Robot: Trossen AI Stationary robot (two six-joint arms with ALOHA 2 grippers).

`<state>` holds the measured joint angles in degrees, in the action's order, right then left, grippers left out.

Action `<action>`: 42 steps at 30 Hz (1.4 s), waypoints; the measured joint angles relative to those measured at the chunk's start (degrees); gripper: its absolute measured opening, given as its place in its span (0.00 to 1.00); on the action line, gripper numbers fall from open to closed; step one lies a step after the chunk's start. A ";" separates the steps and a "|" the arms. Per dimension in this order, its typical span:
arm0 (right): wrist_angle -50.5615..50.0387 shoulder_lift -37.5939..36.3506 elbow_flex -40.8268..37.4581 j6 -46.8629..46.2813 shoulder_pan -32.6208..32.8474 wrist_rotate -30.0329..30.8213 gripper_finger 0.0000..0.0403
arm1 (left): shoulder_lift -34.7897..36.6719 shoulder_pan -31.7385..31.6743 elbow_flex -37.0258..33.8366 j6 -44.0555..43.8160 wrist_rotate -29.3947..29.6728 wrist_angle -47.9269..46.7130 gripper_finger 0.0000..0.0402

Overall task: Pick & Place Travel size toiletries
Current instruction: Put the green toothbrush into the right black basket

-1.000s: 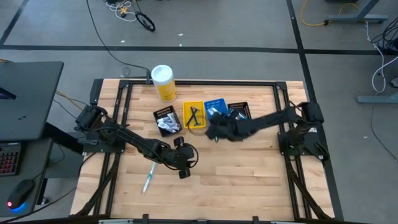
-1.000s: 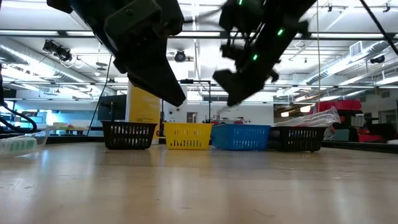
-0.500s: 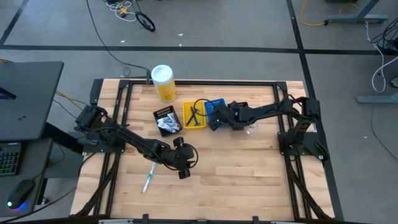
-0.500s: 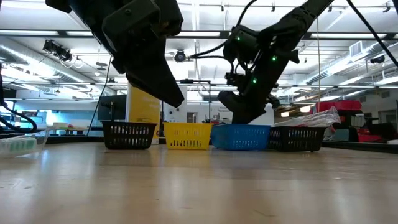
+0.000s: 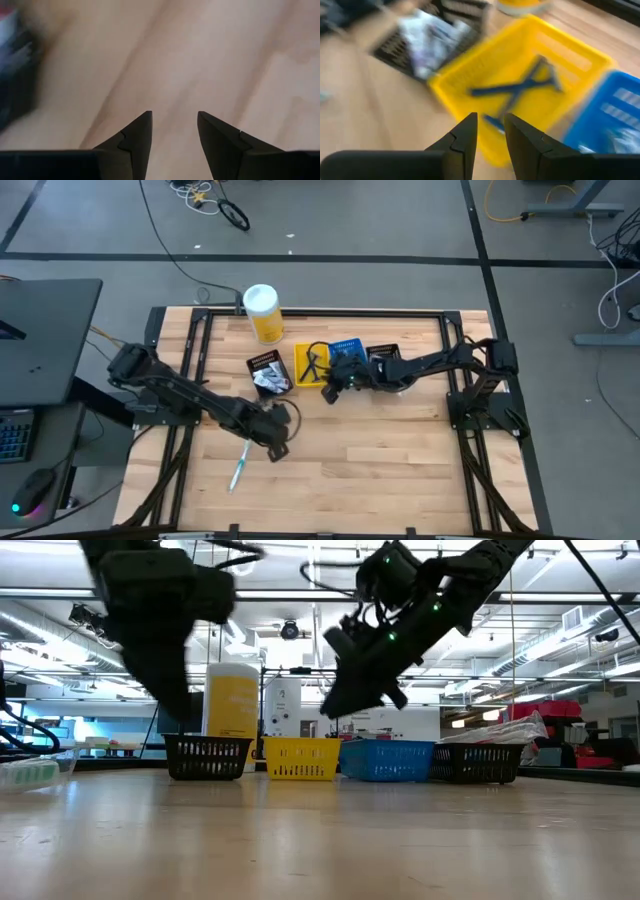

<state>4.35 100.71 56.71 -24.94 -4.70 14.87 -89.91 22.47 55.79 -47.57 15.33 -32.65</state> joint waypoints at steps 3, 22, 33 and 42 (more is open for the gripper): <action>3.77 0.00 0.00 0.14 1.73 -0.56 0.27 | 2.54 1.72 -0.02 -9.71 0.16 -8.29 0.42; 5.58 0.00 0.00 -0.25 7.09 -0.49 0.27 | 3.54 11.09 -5.12 -37.23 -8.73 -14.07 0.42; 6.67 0.00 0.00 -0.27 7.09 -0.46 0.27 | 3.54 11.11 -14.57 -40.15 -12.56 -3.36 0.41; 6.68 0.00 0.00 0.04 7.09 -0.52 0.27 | 3.79 11.09 -16.68 -36.45 -10.58 -2.14 0.35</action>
<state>11.03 100.71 56.71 -24.90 2.39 14.36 -86.12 33.57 39.11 -84.02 4.75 -34.79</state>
